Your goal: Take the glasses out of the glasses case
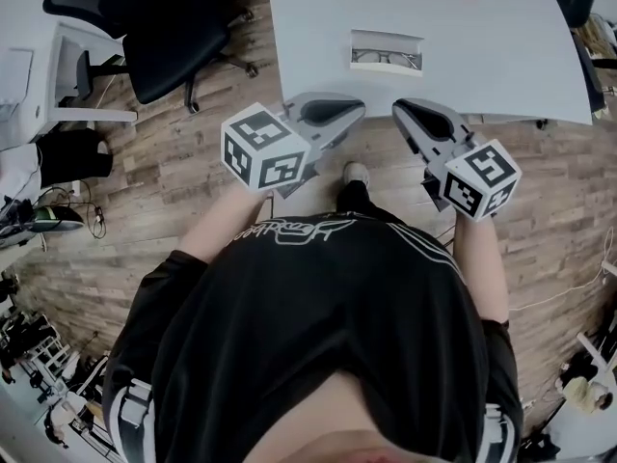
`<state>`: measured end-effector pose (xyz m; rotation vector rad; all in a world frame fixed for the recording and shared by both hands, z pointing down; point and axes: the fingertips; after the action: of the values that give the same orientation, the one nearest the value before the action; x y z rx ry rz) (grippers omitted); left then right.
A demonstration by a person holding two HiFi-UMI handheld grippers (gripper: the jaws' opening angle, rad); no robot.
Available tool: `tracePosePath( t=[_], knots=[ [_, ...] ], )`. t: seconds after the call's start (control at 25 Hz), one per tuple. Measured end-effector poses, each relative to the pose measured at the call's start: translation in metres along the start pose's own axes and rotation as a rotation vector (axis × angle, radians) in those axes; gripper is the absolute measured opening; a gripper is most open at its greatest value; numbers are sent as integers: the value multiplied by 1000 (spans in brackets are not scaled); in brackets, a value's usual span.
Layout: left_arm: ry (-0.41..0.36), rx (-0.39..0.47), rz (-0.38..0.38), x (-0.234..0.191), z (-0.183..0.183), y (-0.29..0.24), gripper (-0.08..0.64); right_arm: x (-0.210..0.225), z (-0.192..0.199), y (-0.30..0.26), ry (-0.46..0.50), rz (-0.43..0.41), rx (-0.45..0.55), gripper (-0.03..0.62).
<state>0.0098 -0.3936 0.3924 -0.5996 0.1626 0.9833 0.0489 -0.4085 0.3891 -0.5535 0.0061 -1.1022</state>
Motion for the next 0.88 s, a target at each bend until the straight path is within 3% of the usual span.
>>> tracePosePath(
  t=[0.48,0.76,0.88],
  knots=[
    [123,-37,-13,-46,11,-29,8,71,11,-40,59,-9,-144,11],
    [171,-37,-58,-70,10,-36,8,104,15,-68,257,9,-284,12],
    [190,-40,-73,-77,12,-40,8,118,16,-81,386,56,-335,12]
  ],
)
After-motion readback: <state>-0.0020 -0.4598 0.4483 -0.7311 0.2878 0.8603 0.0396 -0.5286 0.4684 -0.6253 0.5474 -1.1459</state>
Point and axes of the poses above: the fingertips, and each gripper's own axes: y backward along the fingers, x to its right, z out of its underside, and after that the axes turned 7 degrees about -x, right-handed
